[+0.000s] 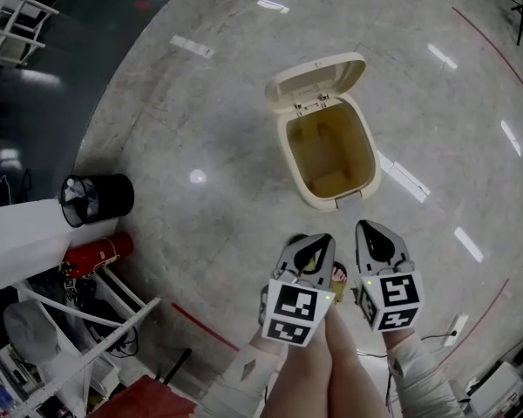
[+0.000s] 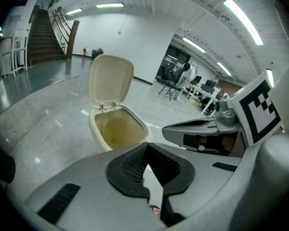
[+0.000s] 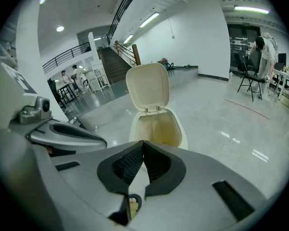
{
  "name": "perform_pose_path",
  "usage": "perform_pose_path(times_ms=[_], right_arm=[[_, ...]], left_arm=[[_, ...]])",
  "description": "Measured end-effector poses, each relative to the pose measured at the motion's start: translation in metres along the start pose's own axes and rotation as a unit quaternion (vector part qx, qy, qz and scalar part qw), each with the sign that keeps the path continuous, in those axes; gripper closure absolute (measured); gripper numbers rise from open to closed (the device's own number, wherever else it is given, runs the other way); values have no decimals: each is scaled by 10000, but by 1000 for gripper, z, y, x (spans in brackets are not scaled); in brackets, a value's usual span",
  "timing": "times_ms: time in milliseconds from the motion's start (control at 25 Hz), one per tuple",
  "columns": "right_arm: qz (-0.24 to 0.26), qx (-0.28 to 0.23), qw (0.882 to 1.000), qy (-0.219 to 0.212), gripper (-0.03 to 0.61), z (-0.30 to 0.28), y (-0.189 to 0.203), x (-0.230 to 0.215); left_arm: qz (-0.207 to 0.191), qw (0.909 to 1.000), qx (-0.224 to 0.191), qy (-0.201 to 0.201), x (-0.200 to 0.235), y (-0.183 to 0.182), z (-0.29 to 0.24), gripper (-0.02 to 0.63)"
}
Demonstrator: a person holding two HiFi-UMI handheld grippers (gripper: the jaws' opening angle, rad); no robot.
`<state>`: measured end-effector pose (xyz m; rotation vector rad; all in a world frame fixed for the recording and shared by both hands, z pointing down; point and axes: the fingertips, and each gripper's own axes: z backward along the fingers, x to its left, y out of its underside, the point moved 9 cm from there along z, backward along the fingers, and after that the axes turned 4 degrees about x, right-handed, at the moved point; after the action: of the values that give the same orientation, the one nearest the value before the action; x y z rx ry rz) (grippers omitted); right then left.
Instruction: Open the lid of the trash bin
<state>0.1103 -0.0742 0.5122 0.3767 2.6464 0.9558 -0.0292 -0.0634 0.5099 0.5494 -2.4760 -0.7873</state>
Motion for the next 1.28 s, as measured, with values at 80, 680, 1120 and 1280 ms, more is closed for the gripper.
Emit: perform_pose_path(times_ms=[80,680,1120,1280], right_arm=[[-126,-71,9999,-69,574,9,-2,3],[-124,-316,9993,-123,574,41,-6,13],[-25,-339,9993,-140,574,48,-7,16],[3,-349,9993,-151,574,49,-7,17]], left_arm=[[7,10000,-21,-10,-3,-1,3,609],[75,9997,-180,-137,-13,1,16,609],[139,9995,-214,-177,-24,5,20,609],[144,9994,-247,-199,-26,4,21,609]])
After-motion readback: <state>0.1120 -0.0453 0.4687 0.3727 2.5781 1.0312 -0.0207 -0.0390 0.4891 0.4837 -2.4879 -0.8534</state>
